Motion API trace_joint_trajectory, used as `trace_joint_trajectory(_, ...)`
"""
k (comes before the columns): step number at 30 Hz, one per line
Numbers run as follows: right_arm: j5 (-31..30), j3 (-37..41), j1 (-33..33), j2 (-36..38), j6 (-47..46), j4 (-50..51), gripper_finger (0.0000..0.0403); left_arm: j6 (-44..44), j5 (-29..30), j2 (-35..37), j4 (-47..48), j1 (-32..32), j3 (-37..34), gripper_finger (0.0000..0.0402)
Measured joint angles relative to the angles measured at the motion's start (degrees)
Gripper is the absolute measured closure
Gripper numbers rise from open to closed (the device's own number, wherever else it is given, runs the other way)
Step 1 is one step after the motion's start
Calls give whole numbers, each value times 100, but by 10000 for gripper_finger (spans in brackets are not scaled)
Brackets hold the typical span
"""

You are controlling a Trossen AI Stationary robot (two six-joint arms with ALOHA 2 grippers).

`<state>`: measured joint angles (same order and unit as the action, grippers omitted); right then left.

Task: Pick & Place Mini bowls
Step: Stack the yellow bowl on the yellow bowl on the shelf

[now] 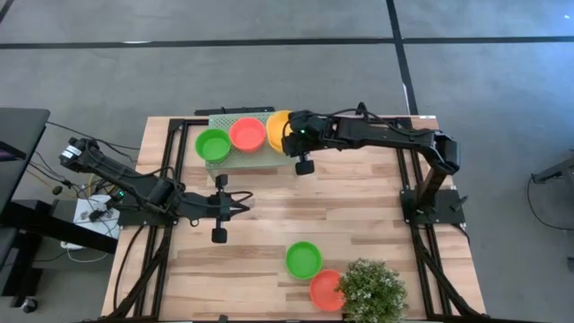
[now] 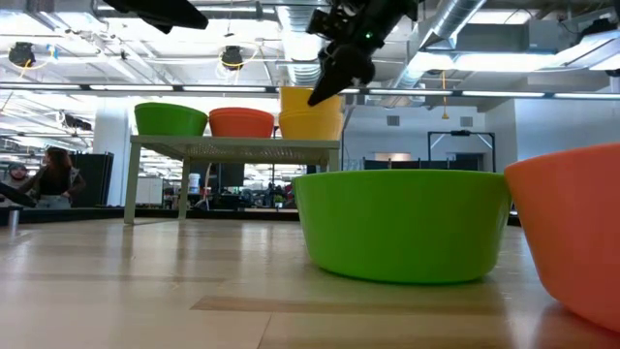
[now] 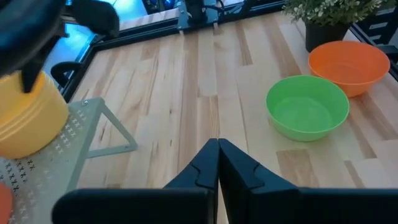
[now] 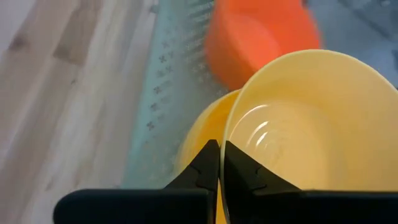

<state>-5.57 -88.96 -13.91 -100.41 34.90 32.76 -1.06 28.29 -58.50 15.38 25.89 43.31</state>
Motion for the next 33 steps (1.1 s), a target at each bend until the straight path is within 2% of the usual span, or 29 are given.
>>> trace_joint_trajectory(7, 155, -391, 4, -5, -241, 679, 400, -11, -2, 0, 3, 0, 0, 394)
trace_joint_trajectory(10, 452, -538, -55, -7, -332, 743, 400, -11, -2, 0, 2, 0, 0, 394)
trace_joint_trajectory(13, 731, -558, -100, 1, -352, 855, 401, -10, -1, 0, 3, 0, 0, 394)
trace_joint_trajectory(24, 946, -549, -204, -10, -592, 1015, 401, -10, -2, 0, 7, 0, 0, 394)
trace_joint_trajectory(28, 871, -549, -201, -10, -606, 1014, 390, -9, -2, 0, 7, 0, 0, 394)
trace_joint_trajectory(33, 848, -549, -203, -10, -606, 1011, 358, -9, -2, 0, 7, 0, 0, 394)
